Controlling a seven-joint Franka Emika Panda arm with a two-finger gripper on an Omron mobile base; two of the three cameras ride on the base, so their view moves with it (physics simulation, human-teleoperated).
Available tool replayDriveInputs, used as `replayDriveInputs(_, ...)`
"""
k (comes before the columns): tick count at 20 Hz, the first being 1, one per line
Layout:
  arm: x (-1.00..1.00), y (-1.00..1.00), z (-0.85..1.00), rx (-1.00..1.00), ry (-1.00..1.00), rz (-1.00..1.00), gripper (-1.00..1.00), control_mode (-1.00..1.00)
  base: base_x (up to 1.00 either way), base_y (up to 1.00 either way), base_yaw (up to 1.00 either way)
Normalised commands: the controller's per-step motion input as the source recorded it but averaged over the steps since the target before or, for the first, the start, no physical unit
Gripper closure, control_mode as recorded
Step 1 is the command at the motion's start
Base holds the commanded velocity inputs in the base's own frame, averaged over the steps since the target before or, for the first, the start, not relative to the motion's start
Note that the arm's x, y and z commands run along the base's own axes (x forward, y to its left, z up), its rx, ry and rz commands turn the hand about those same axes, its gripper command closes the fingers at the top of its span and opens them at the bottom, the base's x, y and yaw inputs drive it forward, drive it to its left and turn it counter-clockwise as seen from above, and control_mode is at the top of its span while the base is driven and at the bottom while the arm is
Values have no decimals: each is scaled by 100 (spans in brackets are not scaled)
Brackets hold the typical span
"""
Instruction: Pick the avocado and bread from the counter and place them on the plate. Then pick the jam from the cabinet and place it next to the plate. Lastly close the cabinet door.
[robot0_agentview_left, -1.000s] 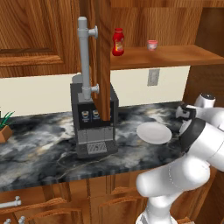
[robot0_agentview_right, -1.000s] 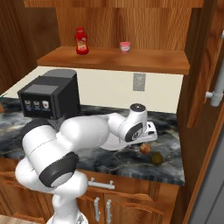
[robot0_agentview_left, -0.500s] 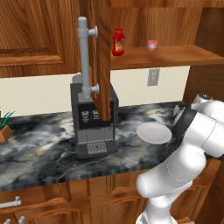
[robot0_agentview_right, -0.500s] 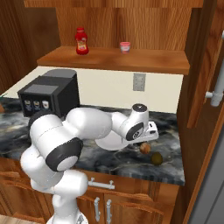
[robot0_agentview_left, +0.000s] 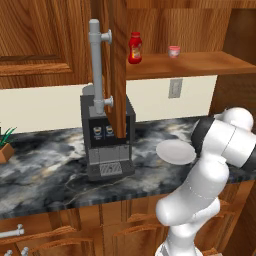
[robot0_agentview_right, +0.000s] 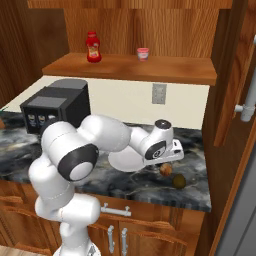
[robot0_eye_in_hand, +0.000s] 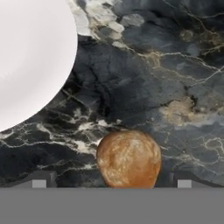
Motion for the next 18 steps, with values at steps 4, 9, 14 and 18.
replayDriveInputs(4, 16, 0, -8, 0, 1, 0, -100, -100, 0, 0, 0)
replayDriveInputs(9, 14, 0, -11, 0, 3, 0, -100, -100, 0, 0, 0)
replayDriveInputs(14, 10, -1, -16, 0, 4, 0, -100, -100, 0, 0, 0)
replayDriveInputs(18, 3, -5, -17, 0, 3, 0, -100, -100, 0, 0, 0)
